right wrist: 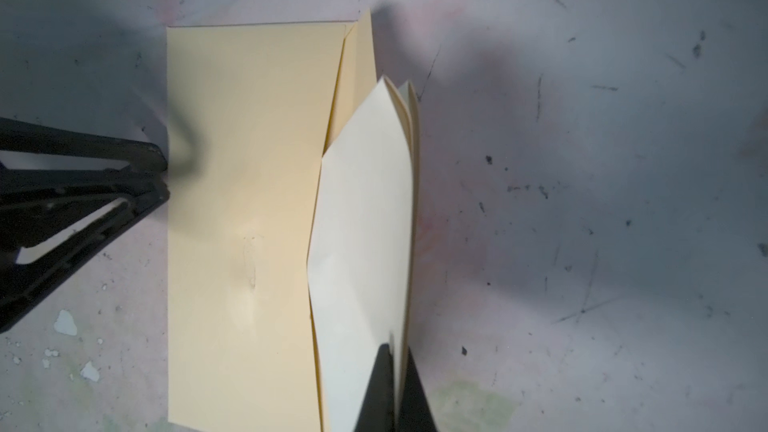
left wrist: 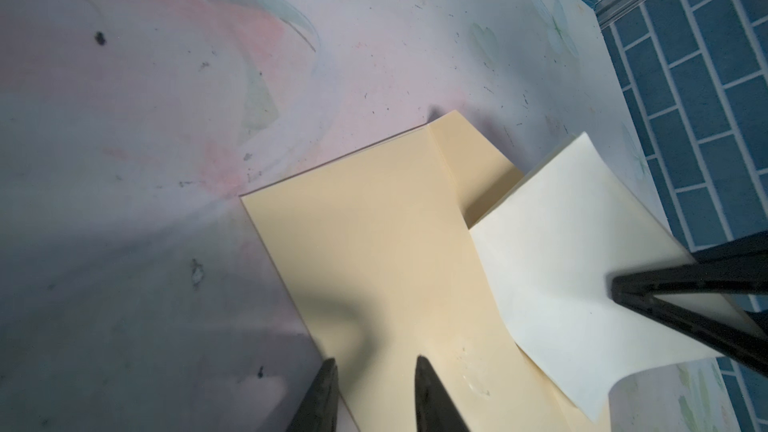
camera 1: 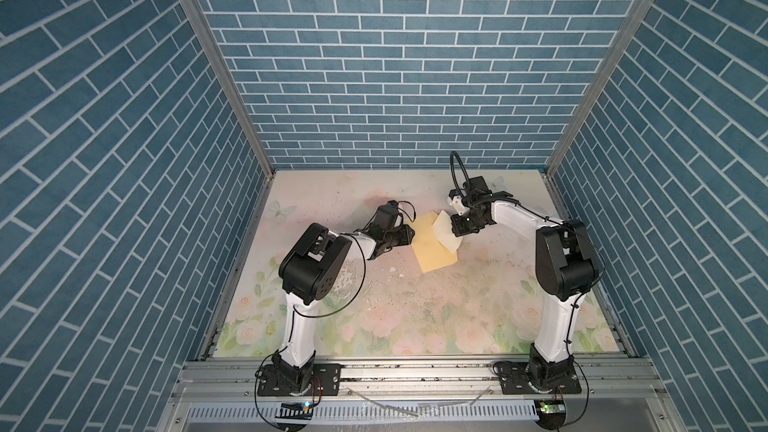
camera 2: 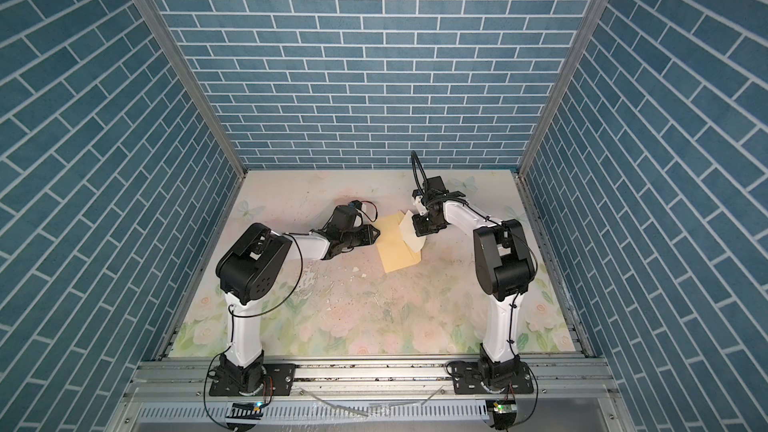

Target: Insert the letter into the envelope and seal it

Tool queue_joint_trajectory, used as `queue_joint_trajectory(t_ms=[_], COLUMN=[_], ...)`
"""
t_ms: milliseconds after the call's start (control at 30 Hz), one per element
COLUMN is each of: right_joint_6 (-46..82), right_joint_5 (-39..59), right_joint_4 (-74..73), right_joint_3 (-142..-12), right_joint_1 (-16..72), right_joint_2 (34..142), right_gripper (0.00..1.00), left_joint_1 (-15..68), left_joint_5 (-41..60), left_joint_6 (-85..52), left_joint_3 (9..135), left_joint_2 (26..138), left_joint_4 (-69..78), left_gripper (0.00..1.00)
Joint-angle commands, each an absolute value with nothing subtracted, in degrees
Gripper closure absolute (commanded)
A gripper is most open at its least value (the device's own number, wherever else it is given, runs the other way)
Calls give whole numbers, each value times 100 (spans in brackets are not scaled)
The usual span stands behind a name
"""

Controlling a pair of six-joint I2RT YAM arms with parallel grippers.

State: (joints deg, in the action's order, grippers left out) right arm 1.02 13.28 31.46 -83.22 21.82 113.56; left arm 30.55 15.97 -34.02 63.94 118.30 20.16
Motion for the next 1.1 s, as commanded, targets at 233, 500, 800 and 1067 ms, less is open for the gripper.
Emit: queue_joint_trajectory(t_ms=[233, 500, 800, 1067], right_joint_6=[-79, 7, 819, 1062], right_joint_5=[1477, 1677, 2015, 2118], right_joint_4=[2402, 2222, 1608, 1449], right_joint_3=[-7934, -7898, -7579, -7505], right_joint_1=[2171, 2172, 2180, 2254], right_joint_2=[11435, 11566, 11610, 11715], right_gripper=[100, 100, 100, 100], left_joint_1=[3023, 3023, 3023, 3037], left_joint_5=[1595, 1615, 1625, 1634], left_joint_6=[-3324, -3296, -3372, -3369], left_joint_3=[6483, 6601, 6524, 6574], left_joint_2=[12157, 12177, 12157, 12168], left_joint_4=[1635, 1512, 1621, 1613], left_gripper=[67, 68, 68, 68])
